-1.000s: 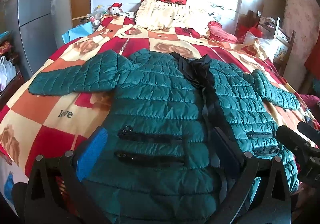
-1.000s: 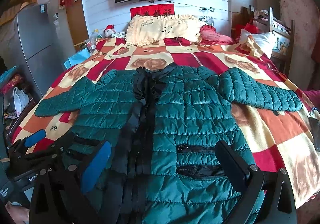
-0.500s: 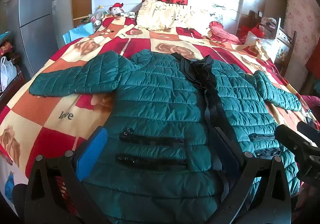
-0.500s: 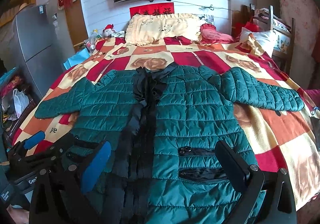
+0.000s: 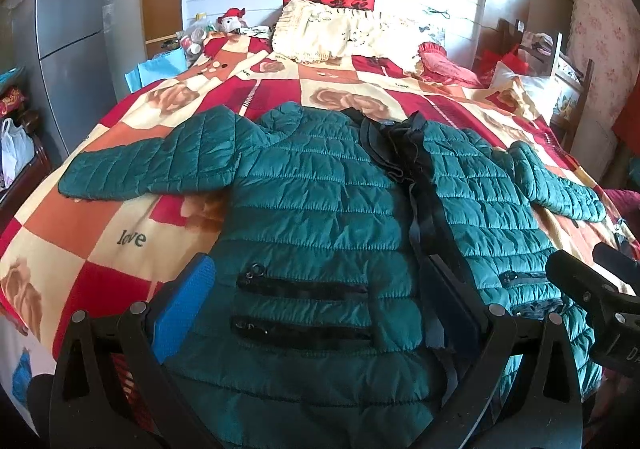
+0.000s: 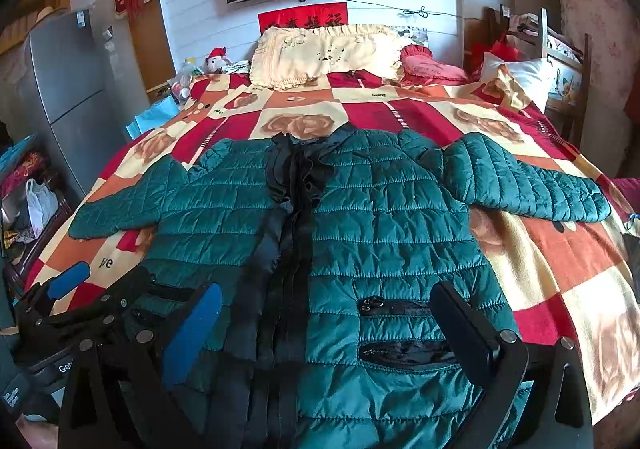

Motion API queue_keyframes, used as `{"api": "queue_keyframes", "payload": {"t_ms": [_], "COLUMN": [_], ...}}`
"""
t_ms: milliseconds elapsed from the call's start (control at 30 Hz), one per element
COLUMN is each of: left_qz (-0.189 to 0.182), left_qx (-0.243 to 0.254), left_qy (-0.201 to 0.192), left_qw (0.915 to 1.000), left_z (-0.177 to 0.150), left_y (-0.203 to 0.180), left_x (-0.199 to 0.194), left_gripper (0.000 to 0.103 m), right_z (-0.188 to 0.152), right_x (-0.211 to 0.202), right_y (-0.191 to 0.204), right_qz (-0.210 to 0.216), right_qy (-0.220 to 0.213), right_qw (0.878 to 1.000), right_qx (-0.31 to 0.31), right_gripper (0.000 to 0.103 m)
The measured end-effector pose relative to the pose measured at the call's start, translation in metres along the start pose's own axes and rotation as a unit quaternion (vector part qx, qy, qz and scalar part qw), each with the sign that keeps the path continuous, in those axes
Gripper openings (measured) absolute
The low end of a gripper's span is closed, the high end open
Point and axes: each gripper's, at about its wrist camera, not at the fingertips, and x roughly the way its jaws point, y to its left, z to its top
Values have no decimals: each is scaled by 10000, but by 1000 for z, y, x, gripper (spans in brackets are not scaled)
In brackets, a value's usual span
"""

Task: Fold large clothes

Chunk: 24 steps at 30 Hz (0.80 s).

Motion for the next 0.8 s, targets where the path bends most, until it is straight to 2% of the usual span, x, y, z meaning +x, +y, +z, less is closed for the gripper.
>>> {"api": "queue_keyframes", "payload": {"t_ms": [367,800], "left_qz": [147,243], "left_qx": [-29,-69], "left_qy": [-44,-75], "left_qw": [9999,9997], "left_z": [26,70], "left_y": [8,22], "left_x": [11,33], "left_gripper": [103,103], "right_z": [23,78], "right_x": [13,39], "right_y": [6,19], "right_qz": [41,36], "right_qy": [-7,-66], "right_qw": [10000,9999], "right_qx": [-14,-146], "right_gripper": [103,103]}}
